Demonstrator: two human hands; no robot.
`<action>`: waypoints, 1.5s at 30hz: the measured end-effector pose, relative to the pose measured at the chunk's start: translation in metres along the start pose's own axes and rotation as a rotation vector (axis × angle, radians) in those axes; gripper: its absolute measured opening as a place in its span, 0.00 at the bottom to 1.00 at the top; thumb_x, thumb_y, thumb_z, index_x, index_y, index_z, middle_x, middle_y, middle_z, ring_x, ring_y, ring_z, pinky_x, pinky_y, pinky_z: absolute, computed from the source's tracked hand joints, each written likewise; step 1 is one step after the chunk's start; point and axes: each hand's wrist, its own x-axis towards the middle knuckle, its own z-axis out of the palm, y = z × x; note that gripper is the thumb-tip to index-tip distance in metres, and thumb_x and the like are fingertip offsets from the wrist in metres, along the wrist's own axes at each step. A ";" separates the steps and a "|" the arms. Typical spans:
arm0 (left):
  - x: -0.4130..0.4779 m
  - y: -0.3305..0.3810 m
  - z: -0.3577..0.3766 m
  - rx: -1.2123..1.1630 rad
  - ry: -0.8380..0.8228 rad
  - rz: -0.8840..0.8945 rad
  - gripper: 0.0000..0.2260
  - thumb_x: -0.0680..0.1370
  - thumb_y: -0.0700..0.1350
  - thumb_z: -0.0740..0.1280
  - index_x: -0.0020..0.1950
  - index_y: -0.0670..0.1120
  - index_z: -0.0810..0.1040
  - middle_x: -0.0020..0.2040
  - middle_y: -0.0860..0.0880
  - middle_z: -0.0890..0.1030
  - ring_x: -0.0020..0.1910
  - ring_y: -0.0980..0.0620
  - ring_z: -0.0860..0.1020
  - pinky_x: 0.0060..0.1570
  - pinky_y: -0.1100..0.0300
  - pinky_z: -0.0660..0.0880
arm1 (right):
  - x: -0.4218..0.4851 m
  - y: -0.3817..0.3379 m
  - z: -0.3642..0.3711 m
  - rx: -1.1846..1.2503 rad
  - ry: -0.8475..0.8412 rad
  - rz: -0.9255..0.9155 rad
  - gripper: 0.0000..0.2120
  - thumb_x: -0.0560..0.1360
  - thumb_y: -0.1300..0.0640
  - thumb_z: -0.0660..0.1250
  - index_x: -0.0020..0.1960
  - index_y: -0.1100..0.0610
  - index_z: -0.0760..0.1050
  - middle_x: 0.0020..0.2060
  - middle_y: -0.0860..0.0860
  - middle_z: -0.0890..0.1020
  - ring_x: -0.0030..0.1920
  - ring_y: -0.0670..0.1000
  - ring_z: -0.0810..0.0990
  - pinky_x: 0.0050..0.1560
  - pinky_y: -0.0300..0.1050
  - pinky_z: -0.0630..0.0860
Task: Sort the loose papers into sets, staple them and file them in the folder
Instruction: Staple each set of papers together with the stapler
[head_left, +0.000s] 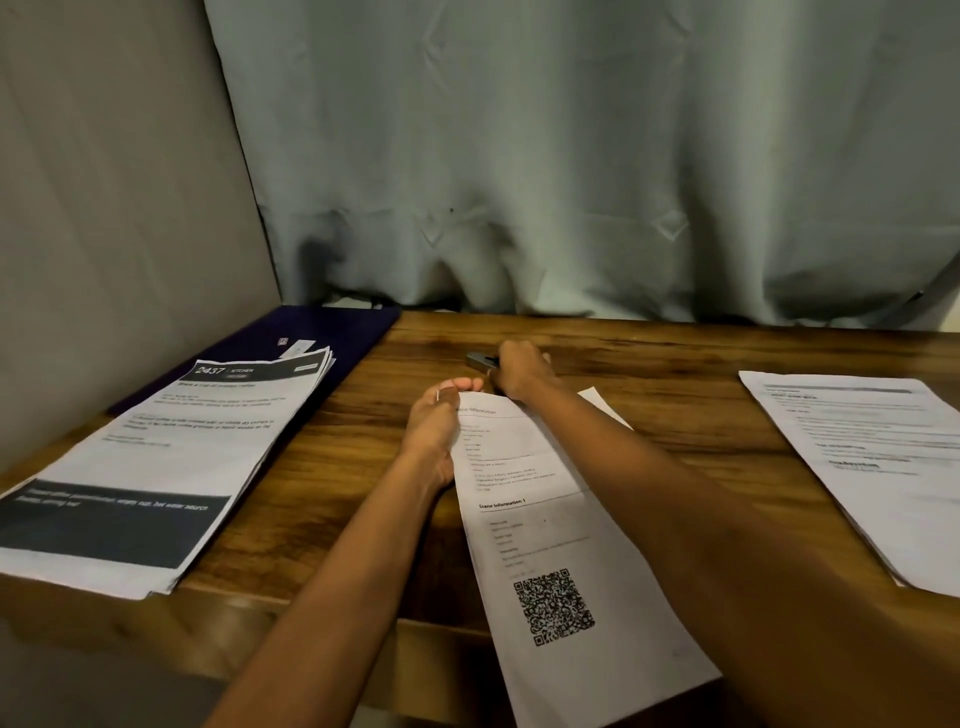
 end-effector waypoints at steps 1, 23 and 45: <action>0.000 0.000 0.000 -0.005 -0.001 0.000 0.11 0.83 0.39 0.56 0.44 0.43 0.75 0.47 0.45 0.82 0.43 0.50 0.79 0.53 0.53 0.77 | 0.000 -0.001 -0.001 0.001 0.009 0.012 0.13 0.78 0.55 0.63 0.60 0.59 0.75 0.60 0.58 0.78 0.63 0.59 0.73 0.63 0.53 0.68; -0.013 0.010 -0.004 0.197 0.018 0.019 0.09 0.82 0.40 0.58 0.51 0.43 0.78 0.48 0.43 0.81 0.41 0.49 0.80 0.46 0.54 0.79 | -0.039 0.025 -0.006 2.133 -0.073 0.206 0.13 0.81 0.65 0.56 0.63 0.59 0.69 0.53 0.57 0.79 0.60 0.58 0.76 0.65 0.53 0.70; -0.009 0.019 -0.046 0.552 -0.035 0.235 0.06 0.76 0.37 0.69 0.49 0.46 0.81 0.45 0.46 0.85 0.45 0.52 0.84 0.44 0.59 0.81 | -0.050 0.014 0.002 1.432 -0.141 -0.136 0.14 0.77 0.66 0.63 0.62 0.59 0.73 0.54 0.55 0.82 0.58 0.55 0.80 0.64 0.51 0.74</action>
